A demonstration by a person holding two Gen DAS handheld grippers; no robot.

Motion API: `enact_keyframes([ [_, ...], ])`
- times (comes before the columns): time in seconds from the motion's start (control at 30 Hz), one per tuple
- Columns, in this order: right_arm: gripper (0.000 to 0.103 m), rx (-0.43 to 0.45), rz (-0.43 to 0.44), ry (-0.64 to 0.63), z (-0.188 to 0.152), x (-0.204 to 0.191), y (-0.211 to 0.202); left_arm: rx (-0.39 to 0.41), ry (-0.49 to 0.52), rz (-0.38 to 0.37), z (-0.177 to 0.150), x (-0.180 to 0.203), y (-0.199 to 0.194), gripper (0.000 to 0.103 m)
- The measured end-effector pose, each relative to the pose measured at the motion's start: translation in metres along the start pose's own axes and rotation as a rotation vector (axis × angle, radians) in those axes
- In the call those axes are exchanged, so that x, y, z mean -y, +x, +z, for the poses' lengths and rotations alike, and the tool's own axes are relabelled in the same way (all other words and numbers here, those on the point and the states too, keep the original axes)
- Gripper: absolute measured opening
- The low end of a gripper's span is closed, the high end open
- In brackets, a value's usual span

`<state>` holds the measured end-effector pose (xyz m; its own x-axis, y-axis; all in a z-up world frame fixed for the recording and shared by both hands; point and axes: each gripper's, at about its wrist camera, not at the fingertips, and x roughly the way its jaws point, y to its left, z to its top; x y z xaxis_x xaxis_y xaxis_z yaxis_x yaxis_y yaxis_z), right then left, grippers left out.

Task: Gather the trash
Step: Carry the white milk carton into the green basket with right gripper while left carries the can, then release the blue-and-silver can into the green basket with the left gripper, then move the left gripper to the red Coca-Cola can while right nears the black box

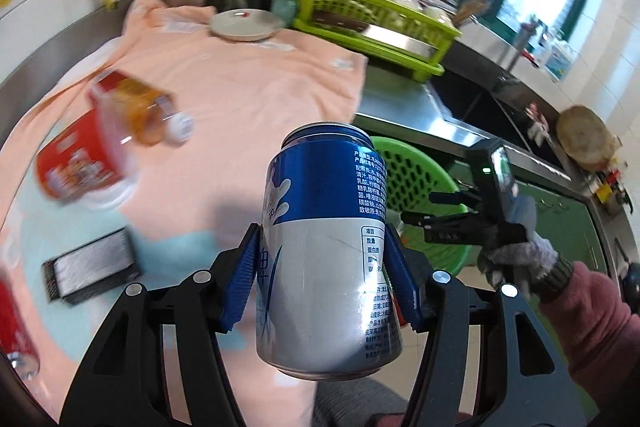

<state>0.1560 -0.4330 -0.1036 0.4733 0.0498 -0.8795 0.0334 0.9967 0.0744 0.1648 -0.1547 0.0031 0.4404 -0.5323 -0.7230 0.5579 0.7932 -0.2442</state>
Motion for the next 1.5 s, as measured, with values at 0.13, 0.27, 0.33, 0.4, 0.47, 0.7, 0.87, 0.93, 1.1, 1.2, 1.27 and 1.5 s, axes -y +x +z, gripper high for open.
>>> enact_keyframes([
  [0.13, 0.073, 0.079, 0.007, 0.006, -0.006, 0.006, -0.034, -0.031, 0.034, -0.041, 0.013, 0.028, 0.033, 0.059],
  [0.27, 0.074, 0.145, 0.021, 0.028, -0.019, 0.015, -0.066, -0.087, 0.048, -0.069, 0.023, 0.054, 0.075, 0.059],
  [0.33, 0.075, 0.164, 0.023, 0.034, -0.024, 0.020, -0.073, -0.110, 0.056, -0.069, 0.024, 0.064, 0.093, 0.059],
  [0.4, 0.075, 0.181, 0.018, 0.043, -0.029, 0.024, -0.080, -0.140, 0.052, -0.073, 0.024, 0.071, 0.112, 0.059],
  [0.47, 0.075, 0.188, 0.026, 0.058, -0.033, 0.028, -0.078, -0.161, 0.053, -0.073, 0.022, 0.075, 0.127, 0.059],
  [0.7, 0.075, 0.195, 0.036, 0.096, -0.051, 0.042, -0.083, -0.250, 0.020, -0.072, 0.013, 0.083, 0.177, 0.059],
  [0.87, 0.075, 0.183, 0.038, 0.106, -0.056, 0.048, -0.081, -0.289, 0.004, -0.083, 0.006, 0.085, 0.197, 0.060],
  [0.93, 0.075, 0.181, 0.038, 0.104, -0.057, 0.048, -0.080, -0.296, -0.002, -0.081, 0.003, 0.085, 0.200, 0.061],
  [1.1, 0.075, 0.184, 0.038, 0.097, -0.057, 0.042, -0.080, -0.296, -0.017, -0.086, 0.000, 0.082, 0.199, 0.070],
  [1.2, 0.075, 0.187, 0.039, 0.090, -0.056, 0.038, -0.082, -0.286, -0.023, -0.080, 0.000, 0.079, 0.193, 0.070],
  [1.27, 0.075, 0.194, 0.040, 0.083, -0.055, 0.033, -0.084, -0.267, -0.033, -0.079, 0.000, 0.074, 0.183, 0.070],
  [1.5, 0.076, 0.200, 0.060, 0.051, -0.051, 0.013, -0.087, -0.194, -0.039, -0.048, -0.004, 0.058, 0.141, 0.070],
])
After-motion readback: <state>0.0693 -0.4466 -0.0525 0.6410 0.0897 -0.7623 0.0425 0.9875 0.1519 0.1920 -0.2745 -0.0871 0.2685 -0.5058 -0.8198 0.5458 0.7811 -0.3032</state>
